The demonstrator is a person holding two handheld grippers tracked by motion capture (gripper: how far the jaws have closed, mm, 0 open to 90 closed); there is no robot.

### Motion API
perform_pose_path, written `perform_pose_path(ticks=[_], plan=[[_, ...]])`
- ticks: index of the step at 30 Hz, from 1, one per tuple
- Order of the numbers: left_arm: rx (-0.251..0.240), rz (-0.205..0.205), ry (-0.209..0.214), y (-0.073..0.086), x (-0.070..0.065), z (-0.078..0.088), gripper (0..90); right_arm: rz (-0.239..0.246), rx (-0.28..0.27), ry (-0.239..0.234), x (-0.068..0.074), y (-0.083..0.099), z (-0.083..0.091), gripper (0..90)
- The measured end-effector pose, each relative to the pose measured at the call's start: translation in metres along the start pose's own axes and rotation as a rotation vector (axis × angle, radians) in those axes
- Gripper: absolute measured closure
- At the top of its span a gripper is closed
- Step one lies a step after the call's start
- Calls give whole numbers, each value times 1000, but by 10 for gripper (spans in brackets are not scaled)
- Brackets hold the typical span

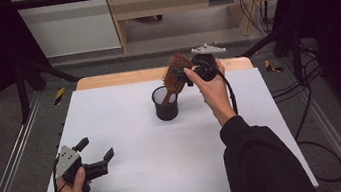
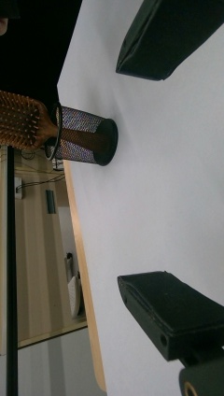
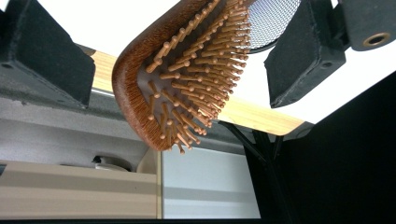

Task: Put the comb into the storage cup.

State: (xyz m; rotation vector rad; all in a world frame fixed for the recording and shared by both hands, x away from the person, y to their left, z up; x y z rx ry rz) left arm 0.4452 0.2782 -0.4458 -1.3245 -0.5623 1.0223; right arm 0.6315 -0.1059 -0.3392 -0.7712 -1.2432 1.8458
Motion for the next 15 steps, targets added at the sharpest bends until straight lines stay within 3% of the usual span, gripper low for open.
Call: perform_pose_path(ticks=[15], plan=[[-13,16,-5,-1,2,2,15,29,14,17,-4,-5,20,99]])
Point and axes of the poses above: each handheld gripper's, and its own axes: z roughly backward along the jaws, y roughly out of its underside, x roughly to its left, the point moved 2 cm from there along -z, roughly forward along the jaws, and after that the axes turned 11 degrees about z, right-handed, at the moved point
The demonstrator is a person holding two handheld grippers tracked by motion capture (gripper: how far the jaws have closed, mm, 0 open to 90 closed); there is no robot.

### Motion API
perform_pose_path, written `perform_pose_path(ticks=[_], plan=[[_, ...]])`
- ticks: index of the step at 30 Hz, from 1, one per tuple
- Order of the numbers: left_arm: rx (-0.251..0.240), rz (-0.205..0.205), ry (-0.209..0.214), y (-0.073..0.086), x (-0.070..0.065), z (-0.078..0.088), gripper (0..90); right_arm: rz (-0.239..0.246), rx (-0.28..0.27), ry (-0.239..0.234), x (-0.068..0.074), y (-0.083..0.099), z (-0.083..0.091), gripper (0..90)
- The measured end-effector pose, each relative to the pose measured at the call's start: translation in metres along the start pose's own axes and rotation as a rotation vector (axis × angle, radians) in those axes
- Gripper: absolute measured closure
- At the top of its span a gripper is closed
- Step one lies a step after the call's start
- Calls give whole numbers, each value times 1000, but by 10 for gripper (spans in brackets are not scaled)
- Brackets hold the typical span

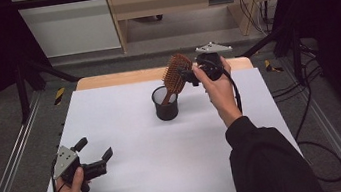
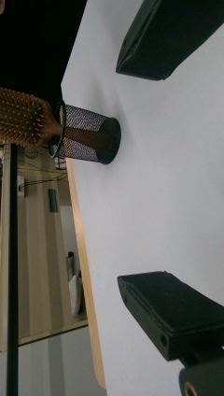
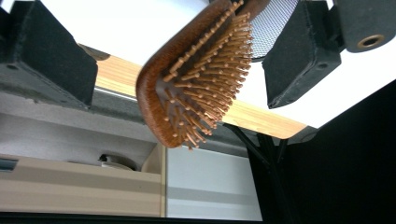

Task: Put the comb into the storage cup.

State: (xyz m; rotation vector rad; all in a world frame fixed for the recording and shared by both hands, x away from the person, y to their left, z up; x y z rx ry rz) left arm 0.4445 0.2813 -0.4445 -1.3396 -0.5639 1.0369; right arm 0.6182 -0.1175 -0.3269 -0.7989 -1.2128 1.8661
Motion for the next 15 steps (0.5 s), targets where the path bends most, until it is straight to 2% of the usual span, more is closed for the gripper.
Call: perform_pose_path(ticks=[3,6,10,13,15], plan=[[3,-3,-5,0,1,1,16,-3,-8,-10,-1,-1,4,96],[3,-3,-15,1,3,2,16,-20,-23,-40,-3,-1,5,81],[-2,15,-27,1,6,3,16,-18,-33,-40,-5,-1,6,78],[-5,14,-37,1,7,4,16,-2,-44,-47,-4,-1,10,65],[-5,14,-32,1,6,6,16,16,-60,-35,-3,-1,13,63]])
Point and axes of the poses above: each handheld gripper's, and its own axes: z roughly backward along the jaws, y roughly out of its underside, x roughly to its left, the point moved 2 cm from there along -z, roughly forward along the jaws, and after that the axes turned 11 degrees about z, right-handed, at the moved point
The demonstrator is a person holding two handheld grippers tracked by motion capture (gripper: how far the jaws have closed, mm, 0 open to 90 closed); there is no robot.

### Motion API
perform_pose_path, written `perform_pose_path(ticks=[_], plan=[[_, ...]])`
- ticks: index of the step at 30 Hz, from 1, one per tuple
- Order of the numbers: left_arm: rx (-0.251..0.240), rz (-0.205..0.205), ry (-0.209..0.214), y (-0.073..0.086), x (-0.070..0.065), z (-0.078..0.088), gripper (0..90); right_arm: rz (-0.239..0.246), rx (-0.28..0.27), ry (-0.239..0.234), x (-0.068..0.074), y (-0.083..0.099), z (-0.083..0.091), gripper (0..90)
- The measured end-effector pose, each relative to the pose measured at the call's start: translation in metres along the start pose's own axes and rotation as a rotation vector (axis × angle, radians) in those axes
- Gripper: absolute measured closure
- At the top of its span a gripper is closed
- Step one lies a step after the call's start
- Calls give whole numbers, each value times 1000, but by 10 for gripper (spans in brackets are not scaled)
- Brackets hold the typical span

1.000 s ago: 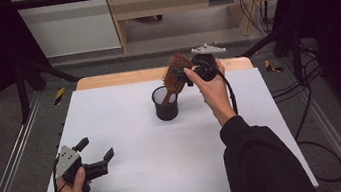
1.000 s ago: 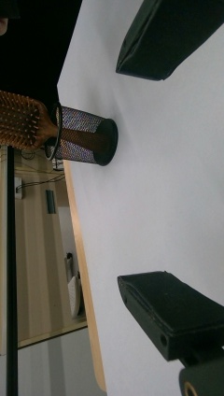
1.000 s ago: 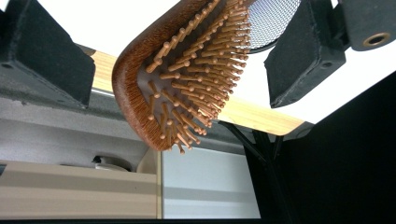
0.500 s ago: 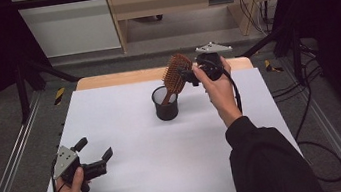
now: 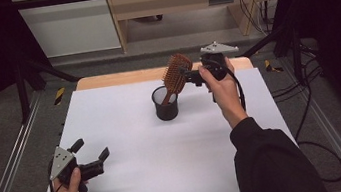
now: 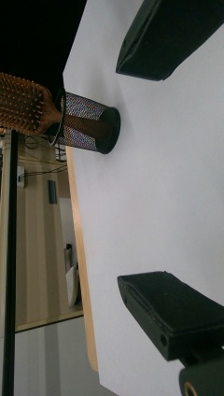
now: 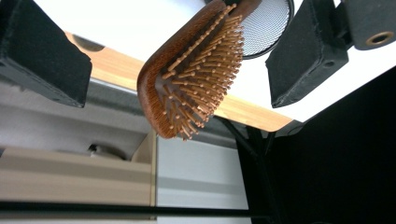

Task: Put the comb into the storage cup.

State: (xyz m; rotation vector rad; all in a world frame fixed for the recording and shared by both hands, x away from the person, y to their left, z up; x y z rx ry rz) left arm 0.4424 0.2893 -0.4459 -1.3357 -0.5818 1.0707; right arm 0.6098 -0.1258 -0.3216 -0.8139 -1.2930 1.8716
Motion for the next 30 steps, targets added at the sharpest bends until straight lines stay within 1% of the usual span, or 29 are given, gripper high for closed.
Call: perform_pose_path(ticks=[3,4,6,8,10,11,14,17,21,25,26,28,30], plan=[[-1,0,-7,0,0,1,15,4,-27,16,1,1,3,49],[0,3,-3,1,0,1,15,12,-39,27,2,2,3,42],[-1,3,-13,1,1,1,16,53,-44,48,3,3,4,40],[-2,2,-21,1,2,1,16,59,-49,52,3,4,4,41],[0,2,-22,1,2,1,16,72,-64,84,3,4,6,40],[0,2,-21,1,2,1,16,68,-69,87,2,5,7,45],[-1,2,-19,1,1,0,16,80,-65,98,1,7,10,61],[0,4,-17,1,1,0,16,81,-61,105,-1,9,12,71],[-4,7,-22,1,2,1,16,61,-74,79,-2,12,18,81],[-1,8,-21,1,2,0,16,57,-88,85,-2,14,26,80],[0,6,-19,1,2,0,17,60,-95,81,-2,14,28,84],[-2,4,-18,1,1,-1,16,84,-103,50,-1,14,33,83],[-1,2,-18,1,0,-1,16,92,-109,40,1,14,38,74]])
Point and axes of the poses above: each handheld gripper's, and its own axes: z roughly backward along the jaws, y roughly out of its underside, x roughly to its left, the point moved 2 cm from there along -z, roughly forward along the jaws, and after that the axes turned 11 degrees about z, right-handed, at the moved point
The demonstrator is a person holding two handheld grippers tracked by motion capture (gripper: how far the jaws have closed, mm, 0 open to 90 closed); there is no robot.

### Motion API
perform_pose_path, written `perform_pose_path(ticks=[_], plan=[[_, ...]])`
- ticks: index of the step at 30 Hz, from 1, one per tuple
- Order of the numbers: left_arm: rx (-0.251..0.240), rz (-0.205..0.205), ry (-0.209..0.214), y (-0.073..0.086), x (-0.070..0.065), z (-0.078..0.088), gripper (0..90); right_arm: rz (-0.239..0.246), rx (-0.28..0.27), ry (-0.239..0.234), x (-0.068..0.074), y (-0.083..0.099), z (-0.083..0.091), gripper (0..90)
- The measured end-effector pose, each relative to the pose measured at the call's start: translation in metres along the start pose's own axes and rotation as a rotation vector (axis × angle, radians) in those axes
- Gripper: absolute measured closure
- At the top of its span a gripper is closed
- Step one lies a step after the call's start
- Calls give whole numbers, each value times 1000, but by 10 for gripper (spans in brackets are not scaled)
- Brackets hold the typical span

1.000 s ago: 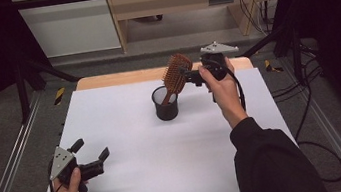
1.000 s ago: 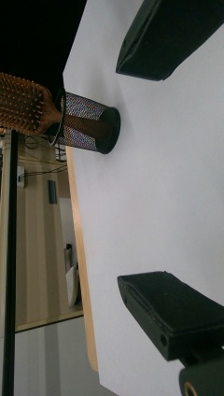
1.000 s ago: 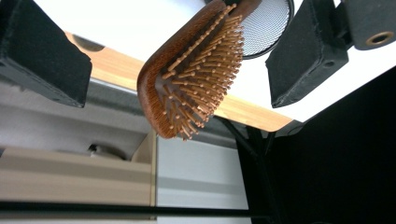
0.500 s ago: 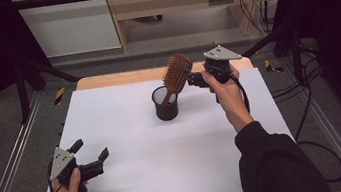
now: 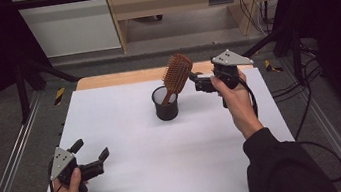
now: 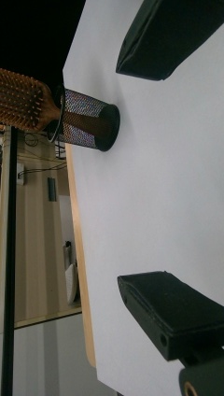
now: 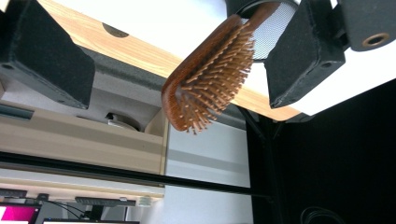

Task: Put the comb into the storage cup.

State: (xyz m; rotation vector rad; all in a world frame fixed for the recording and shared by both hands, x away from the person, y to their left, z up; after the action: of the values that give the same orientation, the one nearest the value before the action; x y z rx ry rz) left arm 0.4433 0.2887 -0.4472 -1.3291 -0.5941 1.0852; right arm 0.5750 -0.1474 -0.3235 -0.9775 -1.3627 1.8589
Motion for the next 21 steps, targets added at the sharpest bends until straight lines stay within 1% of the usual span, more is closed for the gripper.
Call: perform_pose_path(ticks=[2,4,7,10,12,14,16,18,21], plan=[[2,-1,-3,0,0,0,16,-2,-12,-7,1,0,5,63],[4,-3,-3,1,0,0,16,-13,-25,-16,1,-1,9,47],[3,-1,-6,1,1,0,16,-24,-42,-15,-1,-3,16,32],[2,4,-10,1,2,1,16,-33,-47,-6,-5,-4,21,20],[1,8,-4,1,2,1,16,-35,-54,-1,-6,-5,25,21],[0,7,-8,0,3,1,16,-29,-60,7,-8,-5,29,22],[0,11,-3,1,2,1,16,-21,-61,12,-9,-4,33,22],[-3,6,-6,0,3,3,16,-19,-63,15,-10,-3,37,22],[-17,15,6,-2,6,5,16,-23,-81,25,-12,-2,44,23]])
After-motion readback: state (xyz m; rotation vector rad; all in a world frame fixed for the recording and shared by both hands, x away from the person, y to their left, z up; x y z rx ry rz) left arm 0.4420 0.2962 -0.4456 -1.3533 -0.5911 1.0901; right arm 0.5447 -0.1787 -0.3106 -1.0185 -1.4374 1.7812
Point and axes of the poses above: each handheld gripper's, and its own axes: z roughly backward along the jaws, y roughly out of its underside, x roughly to its left, the point moved 2 cm from there along -z, roughly forward along the jaws, and after that the axes turned 11 degrees about z, right-handed, at the moved point
